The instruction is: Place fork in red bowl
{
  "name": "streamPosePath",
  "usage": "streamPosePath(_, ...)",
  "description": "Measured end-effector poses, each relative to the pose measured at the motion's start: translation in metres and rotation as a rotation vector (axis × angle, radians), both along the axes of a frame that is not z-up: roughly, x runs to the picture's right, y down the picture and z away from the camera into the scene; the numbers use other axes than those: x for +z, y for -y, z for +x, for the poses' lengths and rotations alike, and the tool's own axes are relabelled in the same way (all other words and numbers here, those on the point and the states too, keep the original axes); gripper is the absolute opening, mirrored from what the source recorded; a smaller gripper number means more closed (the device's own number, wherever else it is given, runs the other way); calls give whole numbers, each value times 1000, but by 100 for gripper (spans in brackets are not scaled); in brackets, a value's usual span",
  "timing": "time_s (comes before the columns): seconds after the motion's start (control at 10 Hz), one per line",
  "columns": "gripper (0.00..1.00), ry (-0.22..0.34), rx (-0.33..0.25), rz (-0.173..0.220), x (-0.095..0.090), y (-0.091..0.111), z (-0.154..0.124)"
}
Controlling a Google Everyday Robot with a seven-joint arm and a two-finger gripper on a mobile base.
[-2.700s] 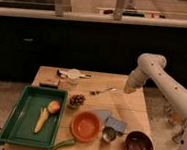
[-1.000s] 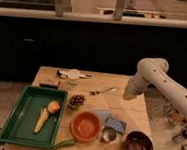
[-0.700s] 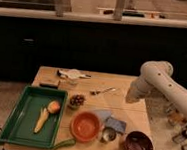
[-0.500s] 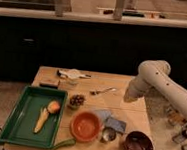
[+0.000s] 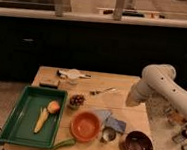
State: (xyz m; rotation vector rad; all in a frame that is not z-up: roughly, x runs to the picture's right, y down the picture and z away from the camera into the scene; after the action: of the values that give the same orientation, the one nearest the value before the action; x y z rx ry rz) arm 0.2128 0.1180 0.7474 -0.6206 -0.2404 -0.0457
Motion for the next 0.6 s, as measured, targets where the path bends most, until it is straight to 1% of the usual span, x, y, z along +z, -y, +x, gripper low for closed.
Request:
streamPosePath(0.1,52,9,-7,6,4,5,-7)
streamPosePath(0.2,63,21,-16,15,12,14,-16)
streamPosePath(0.3,74,37,-29,25,25,30,-27)
streamPosePath(0.4,79,48,-42,30,35,43,-37)
streamPosePath(0.5,80,58,-51,39,42,52,-45)
streamPosePath(0.6,80,82,-81,54,51,70,-67)
